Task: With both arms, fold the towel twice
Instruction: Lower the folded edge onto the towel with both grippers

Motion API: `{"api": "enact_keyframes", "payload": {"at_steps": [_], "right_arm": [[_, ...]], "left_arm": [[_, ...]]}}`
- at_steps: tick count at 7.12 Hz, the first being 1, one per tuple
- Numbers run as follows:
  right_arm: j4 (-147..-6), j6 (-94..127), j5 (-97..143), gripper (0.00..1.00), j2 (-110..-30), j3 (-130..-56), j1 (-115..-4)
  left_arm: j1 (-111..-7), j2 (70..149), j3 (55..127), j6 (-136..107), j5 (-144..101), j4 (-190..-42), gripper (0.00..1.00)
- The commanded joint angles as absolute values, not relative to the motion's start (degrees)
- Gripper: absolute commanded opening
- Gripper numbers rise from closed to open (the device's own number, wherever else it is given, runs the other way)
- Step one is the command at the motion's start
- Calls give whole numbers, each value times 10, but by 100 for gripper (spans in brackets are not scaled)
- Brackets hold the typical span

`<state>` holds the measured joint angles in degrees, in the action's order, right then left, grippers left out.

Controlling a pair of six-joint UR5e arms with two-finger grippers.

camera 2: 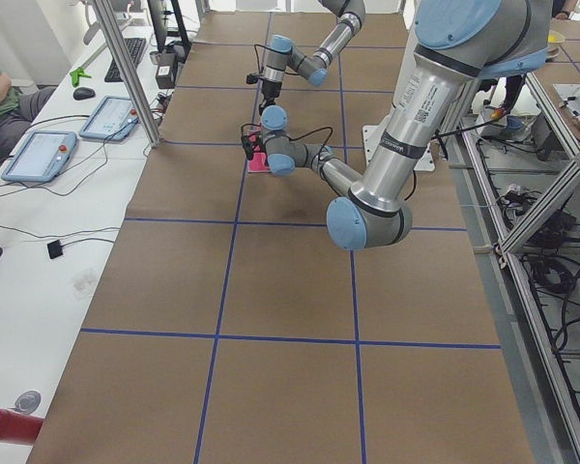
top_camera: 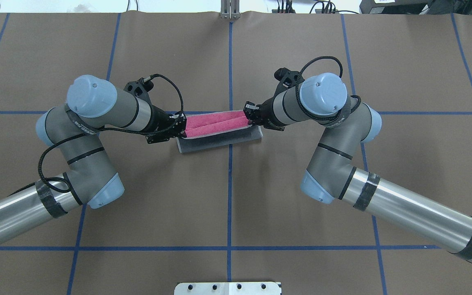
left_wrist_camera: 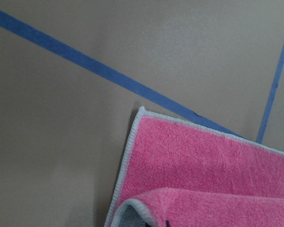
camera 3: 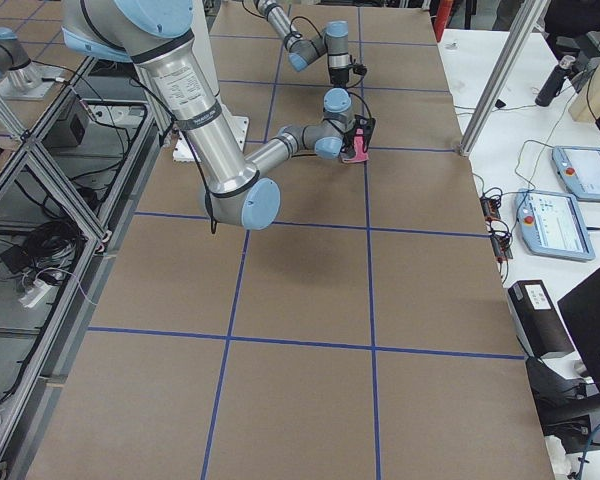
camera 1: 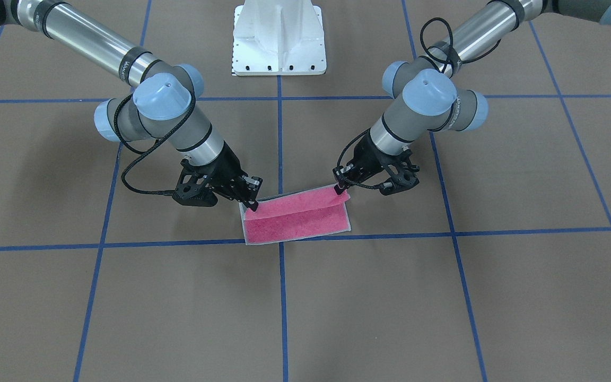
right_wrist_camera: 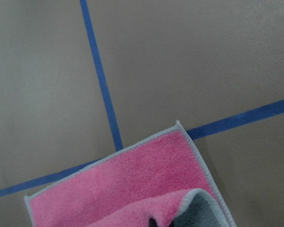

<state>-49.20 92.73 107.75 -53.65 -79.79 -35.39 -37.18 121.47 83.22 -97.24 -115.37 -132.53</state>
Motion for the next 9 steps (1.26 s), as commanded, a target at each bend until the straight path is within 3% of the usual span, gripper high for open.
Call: {"api": "enact_keyframes", "payload": {"at_steps": [1,9], "right_arm": [[-491,927,1076,0,-536,-796,-355],[-492,927,1063,0,-531,-792,-356]], "left_arm": [[-373,1246,797,-976,-1145,-1325,0],[-381,1246,785,-972,-1146,-1325,0]]}}
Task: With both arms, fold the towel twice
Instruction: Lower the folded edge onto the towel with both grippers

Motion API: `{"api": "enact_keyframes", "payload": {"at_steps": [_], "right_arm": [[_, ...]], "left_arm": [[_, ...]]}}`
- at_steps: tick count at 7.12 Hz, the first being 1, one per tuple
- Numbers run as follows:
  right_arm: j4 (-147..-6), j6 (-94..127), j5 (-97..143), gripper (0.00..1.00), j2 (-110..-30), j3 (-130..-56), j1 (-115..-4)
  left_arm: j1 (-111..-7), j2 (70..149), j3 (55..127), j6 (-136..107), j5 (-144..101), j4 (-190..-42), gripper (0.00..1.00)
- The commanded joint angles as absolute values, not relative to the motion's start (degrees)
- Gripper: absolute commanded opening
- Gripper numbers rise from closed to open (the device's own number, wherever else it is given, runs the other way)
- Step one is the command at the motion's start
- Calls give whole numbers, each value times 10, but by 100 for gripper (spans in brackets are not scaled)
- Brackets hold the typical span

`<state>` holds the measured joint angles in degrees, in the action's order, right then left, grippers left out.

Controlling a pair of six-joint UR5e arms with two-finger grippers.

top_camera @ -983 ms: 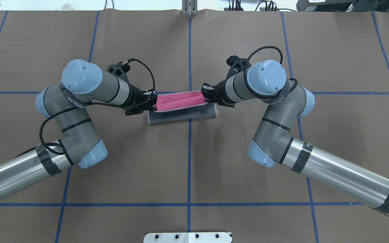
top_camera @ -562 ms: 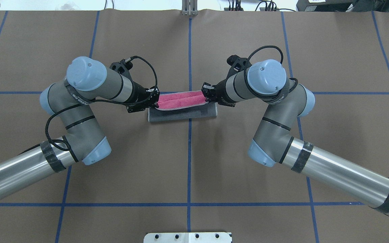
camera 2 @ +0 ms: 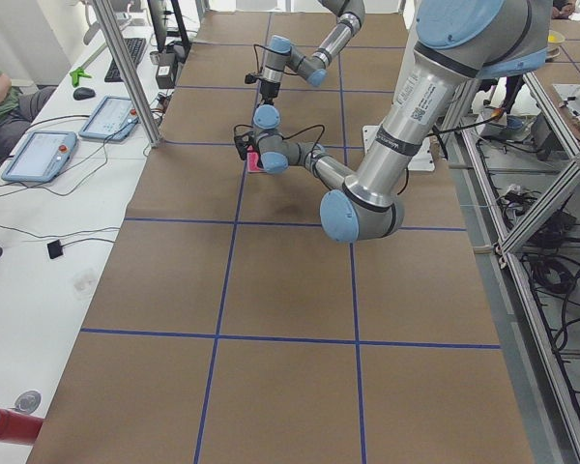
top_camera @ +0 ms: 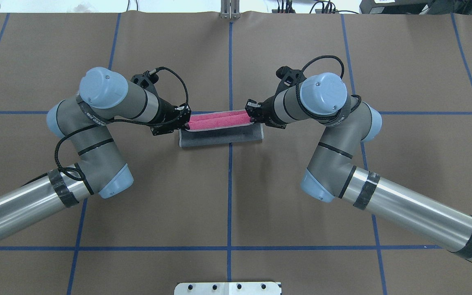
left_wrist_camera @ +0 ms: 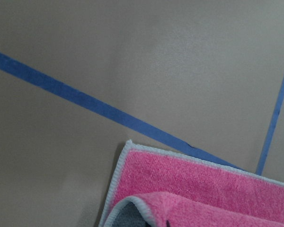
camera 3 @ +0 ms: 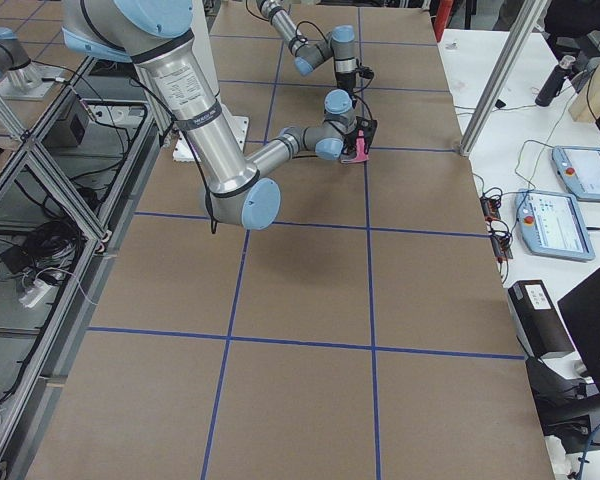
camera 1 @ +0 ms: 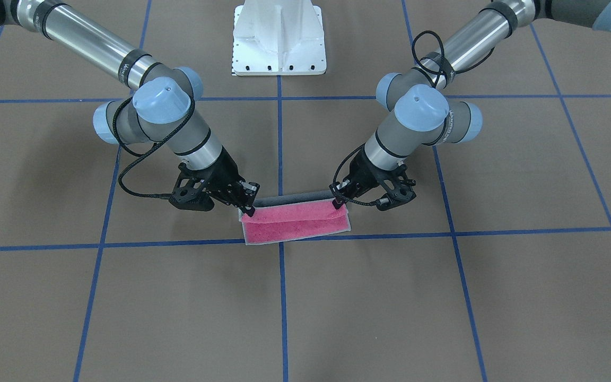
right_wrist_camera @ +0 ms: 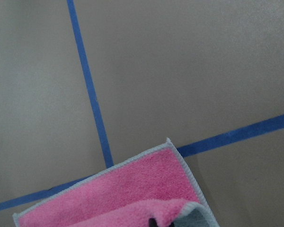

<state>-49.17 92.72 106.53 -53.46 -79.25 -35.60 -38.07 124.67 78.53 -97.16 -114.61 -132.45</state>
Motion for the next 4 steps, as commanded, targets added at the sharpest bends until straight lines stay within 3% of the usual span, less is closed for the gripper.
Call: {"api": "enact_keyframes", "payload": {"at_steps": [1,4], "right_arm": [[-492,927,1058,0,-530,-792,-355],[-491,927,1058,0,-530,-782,-355]], "left_arm": [[-381,1245,785,-974,-1146,-1325,0],[-381,1244,785,-975,-1146,-1325,0]]}}
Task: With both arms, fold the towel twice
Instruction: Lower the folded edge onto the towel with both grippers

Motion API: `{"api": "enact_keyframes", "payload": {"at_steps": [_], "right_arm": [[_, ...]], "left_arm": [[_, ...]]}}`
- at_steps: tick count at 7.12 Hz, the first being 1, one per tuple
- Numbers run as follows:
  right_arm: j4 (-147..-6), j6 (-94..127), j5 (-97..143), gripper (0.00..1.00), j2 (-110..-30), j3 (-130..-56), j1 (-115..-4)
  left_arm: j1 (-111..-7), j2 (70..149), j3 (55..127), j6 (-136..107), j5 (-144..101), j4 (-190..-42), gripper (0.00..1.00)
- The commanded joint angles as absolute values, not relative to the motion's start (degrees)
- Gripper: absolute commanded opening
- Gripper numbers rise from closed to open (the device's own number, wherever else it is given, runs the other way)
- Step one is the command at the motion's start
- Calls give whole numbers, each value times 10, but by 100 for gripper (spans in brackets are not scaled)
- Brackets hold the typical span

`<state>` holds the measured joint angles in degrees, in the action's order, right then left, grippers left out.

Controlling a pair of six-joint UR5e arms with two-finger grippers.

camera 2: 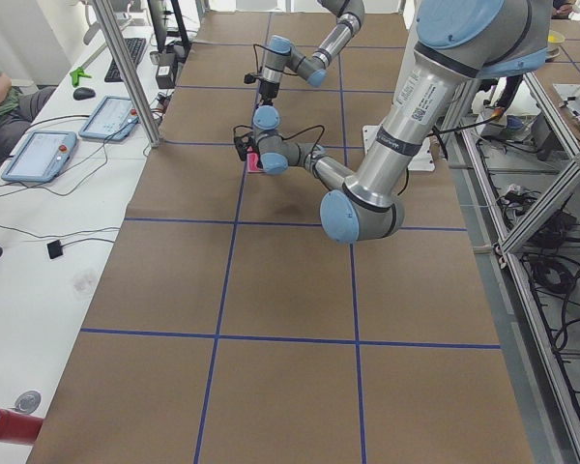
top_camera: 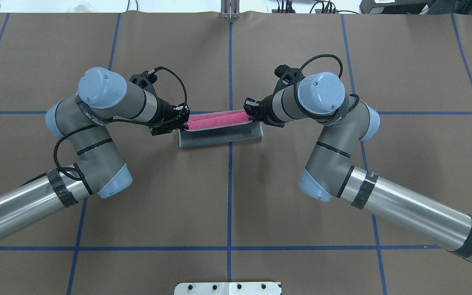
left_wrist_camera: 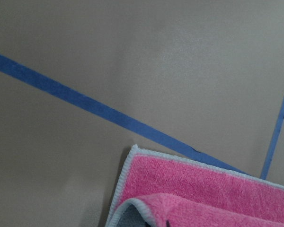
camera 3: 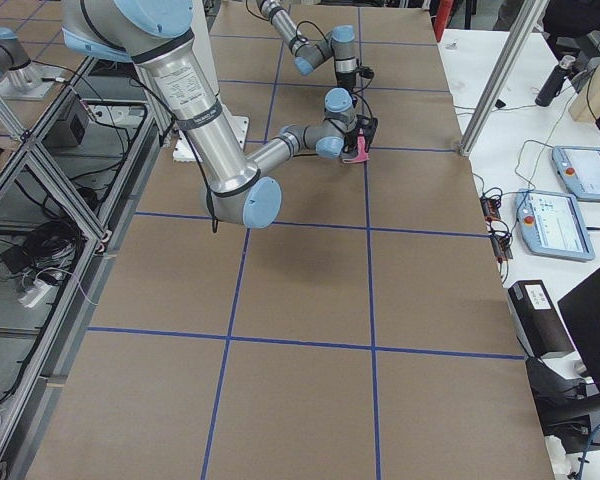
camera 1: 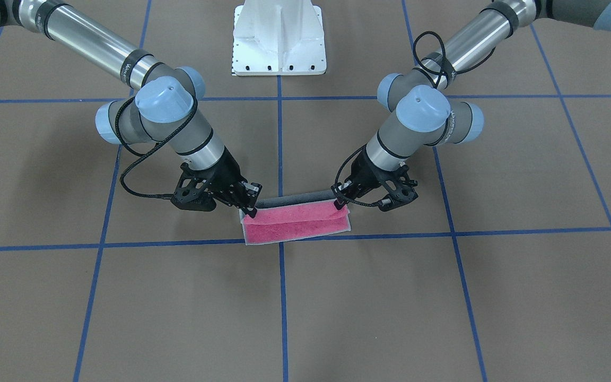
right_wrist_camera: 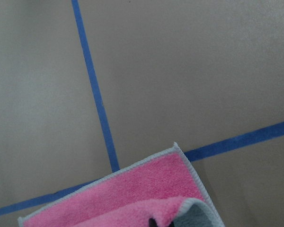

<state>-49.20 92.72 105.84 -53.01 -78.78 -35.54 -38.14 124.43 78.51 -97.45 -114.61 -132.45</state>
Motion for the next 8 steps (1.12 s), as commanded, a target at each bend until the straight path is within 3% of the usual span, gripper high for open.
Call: {"api": "enact_keyframes", "payload": {"at_steps": [1,2,3,4,5,8], "right_arm": [[-491,927,1056,0,-530,-781,-355],[-491,927,1055,0,-530,-780,-355],[-492,927,1055,19,-526,-780,-356],[-493,927,1055,95,-526,-780,-356],[-493,927,1055,100,-525,-780,-356],[-494,927,1063,100,-524,-779,-365]], "left_arm": [[-381,1244,785,-975,-1146,-1325,0],[-381,1244,785,-975,-1146,-1325,0],[-381,1245,785,-975,-1146,-1324,55],[-381,1245,785,-976,-1145,-1324,100],[-381,1244,785,-976,-1145,-1324,100],[-380,1247,785,-982,-1145,-1325,100]]}}
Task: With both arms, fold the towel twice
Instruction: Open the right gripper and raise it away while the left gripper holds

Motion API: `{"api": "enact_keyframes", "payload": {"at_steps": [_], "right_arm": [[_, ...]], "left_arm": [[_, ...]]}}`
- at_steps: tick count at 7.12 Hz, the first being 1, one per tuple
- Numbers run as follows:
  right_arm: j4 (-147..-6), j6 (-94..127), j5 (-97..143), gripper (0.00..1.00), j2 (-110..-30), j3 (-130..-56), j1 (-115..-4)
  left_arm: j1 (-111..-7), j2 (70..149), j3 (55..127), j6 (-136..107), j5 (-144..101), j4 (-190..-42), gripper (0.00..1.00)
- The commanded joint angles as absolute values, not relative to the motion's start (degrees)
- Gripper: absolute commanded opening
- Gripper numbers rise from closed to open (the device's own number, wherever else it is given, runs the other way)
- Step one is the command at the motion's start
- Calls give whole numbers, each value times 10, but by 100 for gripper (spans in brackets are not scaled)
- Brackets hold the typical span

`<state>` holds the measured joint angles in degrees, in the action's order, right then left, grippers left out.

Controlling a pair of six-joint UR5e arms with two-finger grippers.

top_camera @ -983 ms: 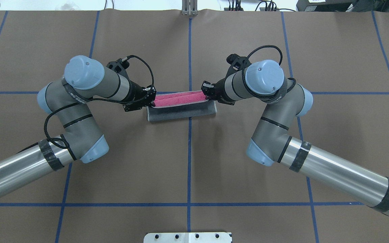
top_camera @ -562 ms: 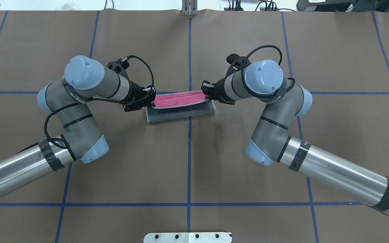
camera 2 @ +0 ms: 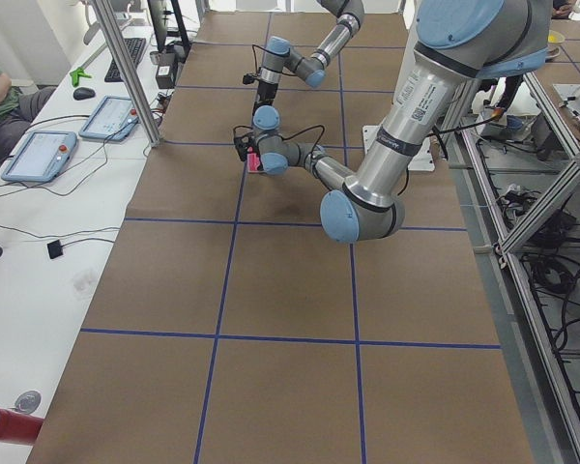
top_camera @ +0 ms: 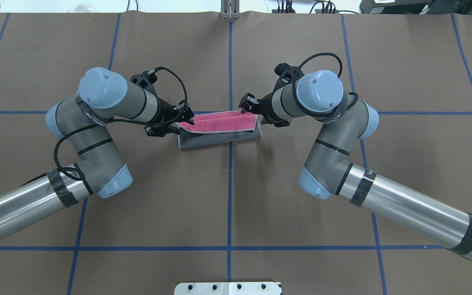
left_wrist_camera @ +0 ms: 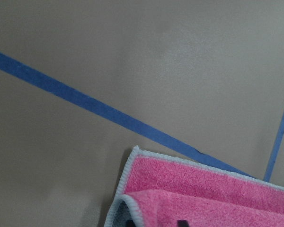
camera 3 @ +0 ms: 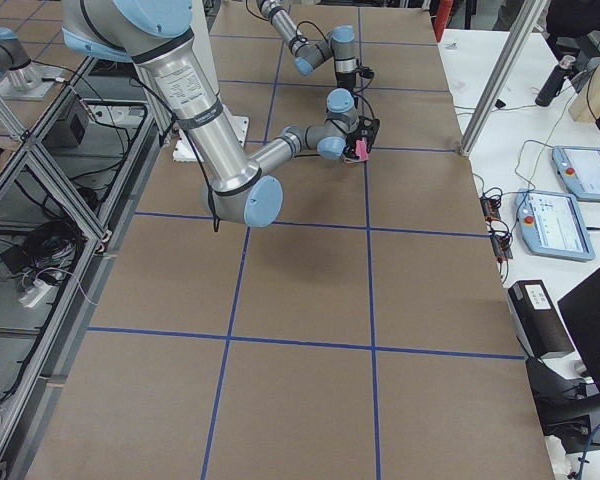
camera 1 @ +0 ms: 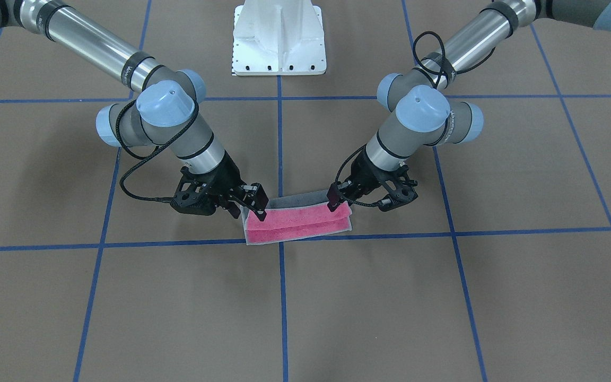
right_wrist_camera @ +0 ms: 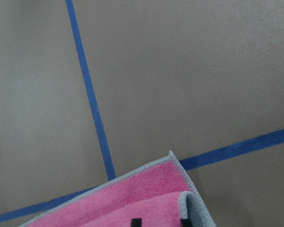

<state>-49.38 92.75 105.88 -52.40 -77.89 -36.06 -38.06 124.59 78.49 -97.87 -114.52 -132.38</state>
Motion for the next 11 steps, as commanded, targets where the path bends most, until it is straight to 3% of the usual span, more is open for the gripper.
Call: {"api": "enact_keyframes", "payload": {"at_steps": [1,8,11], "right_arm": [[-495,926,1073,100,-524,-779,-370],[-497,867,1157,100,-548,-777,-444],[-497,841,1180,100,-557,-772,-467]], "left_arm": [[-378,1248,785,-983,-1145,-1325,100],[-353,1288,750,-1014,-1121,-1325,100],[-351,1340,704,-1027,-1121,-1325,100]]}}
